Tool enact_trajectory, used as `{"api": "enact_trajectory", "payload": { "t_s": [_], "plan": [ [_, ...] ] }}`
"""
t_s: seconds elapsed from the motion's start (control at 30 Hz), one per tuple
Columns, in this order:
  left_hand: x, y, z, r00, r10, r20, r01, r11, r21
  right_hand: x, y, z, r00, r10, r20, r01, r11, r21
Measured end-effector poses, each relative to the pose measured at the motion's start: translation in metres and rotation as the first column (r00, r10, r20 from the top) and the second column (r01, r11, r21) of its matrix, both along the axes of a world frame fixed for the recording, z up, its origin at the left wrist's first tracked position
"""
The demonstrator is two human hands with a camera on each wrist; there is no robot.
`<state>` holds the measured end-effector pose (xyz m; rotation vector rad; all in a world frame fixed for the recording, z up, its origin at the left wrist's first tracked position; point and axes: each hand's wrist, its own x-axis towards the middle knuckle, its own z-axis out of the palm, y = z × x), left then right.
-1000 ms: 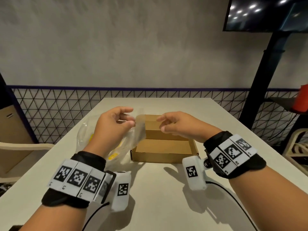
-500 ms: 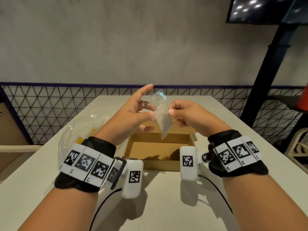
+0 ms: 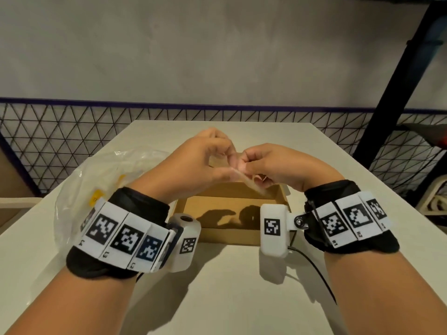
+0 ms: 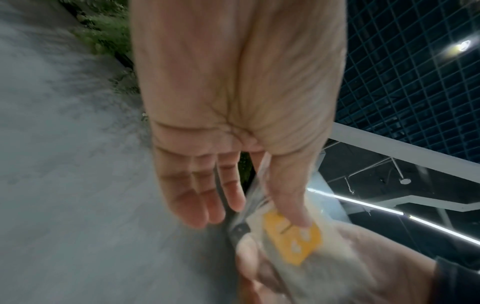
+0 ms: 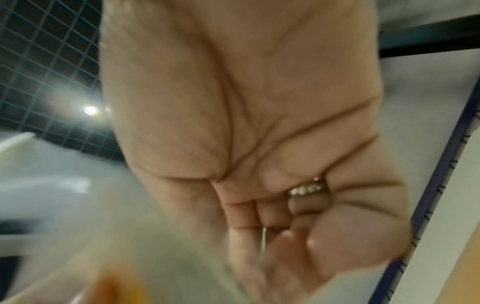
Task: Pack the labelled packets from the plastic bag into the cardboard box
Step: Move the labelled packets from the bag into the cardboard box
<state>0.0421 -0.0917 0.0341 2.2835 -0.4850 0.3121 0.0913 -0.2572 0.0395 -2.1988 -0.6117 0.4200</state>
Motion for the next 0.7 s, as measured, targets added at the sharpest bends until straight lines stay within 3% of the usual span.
{"api": "enact_trajectory", "payload": {
  "t_s": [0.17, 0.27, 0.37, 0.53, 0.7],
  "plan": [
    [0.005, 0.009, -0.002, 0.987, 0.151, 0.049, -0.147, 0.986, -0.078, -0.011, -0.001, 0.01, 0.996, 0.04, 0.084, -0.047, 0.996, 0.081],
    [0.004, 0.014, -0.001, 0.98, 0.197, 0.006, -0.195, 0.975, -0.108, -0.014, 0.002, 0.011, 0.972, 0.022, 0.234, -0.035, 0.998, 0.049],
    [0.002, 0.015, -0.006, 0.973, 0.227, -0.043, -0.23, 0.971, -0.065, -0.008, 0.004, 0.007, 0.93, -0.049, 0.365, 0.072, 0.996, -0.049],
    [-0.005, 0.027, -0.016, 0.932, 0.344, -0.116, -0.341, 0.939, 0.044, 0.006, -0.009, -0.001, 0.914, -0.151, 0.377, 0.228, 0.959, -0.167],
    [-0.018, 0.043, -0.012, 0.86, 0.487, -0.15, -0.464, 0.87, 0.165, 0.01, -0.021, -0.005, 0.911, -0.159, 0.38, 0.259, 0.938, -0.229]
  ]
}}
